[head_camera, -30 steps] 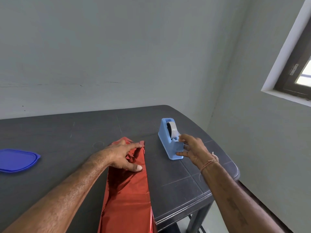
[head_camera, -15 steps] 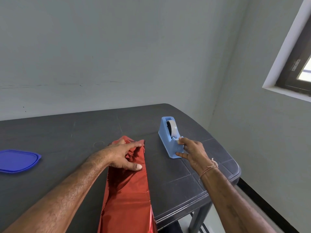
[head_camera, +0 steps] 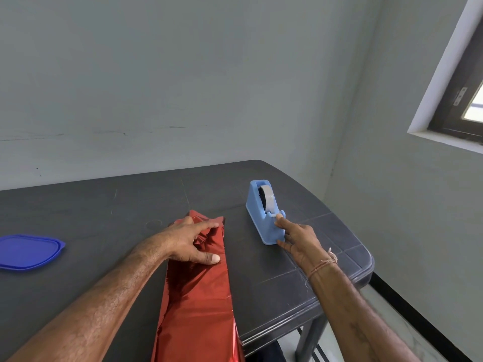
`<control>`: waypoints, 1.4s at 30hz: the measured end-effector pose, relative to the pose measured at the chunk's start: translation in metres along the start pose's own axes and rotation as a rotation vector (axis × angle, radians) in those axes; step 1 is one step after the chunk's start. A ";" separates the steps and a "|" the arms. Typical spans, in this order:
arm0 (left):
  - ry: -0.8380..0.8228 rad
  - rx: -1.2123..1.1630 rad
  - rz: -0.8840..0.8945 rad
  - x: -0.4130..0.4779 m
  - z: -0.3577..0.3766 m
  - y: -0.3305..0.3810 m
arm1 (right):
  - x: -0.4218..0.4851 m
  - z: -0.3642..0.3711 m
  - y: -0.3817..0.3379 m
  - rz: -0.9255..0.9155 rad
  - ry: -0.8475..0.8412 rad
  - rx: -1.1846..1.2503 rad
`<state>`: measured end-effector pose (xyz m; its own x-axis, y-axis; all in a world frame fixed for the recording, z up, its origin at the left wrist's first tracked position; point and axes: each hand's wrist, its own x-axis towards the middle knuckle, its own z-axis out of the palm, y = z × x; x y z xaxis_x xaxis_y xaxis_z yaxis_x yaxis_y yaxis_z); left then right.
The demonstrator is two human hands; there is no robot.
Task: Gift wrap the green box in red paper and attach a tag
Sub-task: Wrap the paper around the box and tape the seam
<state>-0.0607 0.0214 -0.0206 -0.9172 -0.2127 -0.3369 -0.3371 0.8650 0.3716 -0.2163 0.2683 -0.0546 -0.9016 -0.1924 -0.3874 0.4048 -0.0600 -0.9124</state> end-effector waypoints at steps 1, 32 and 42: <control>0.000 -0.001 -0.001 0.000 0.001 -0.001 | -0.001 0.000 0.001 0.001 0.002 -0.023; -0.006 -0.015 0.014 -0.001 0.000 -0.001 | -0.017 -0.014 0.014 -0.099 -0.078 -0.086; 0.007 -0.013 0.021 0.002 0.002 -0.003 | -0.008 -0.006 0.020 -0.150 -0.034 -0.096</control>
<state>-0.0608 0.0187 -0.0239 -0.9257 -0.1974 -0.3227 -0.3201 0.8633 0.3902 -0.2021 0.2748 -0.0711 -0.9446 -0.2209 -0.2427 0.2482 0.0029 -0.9687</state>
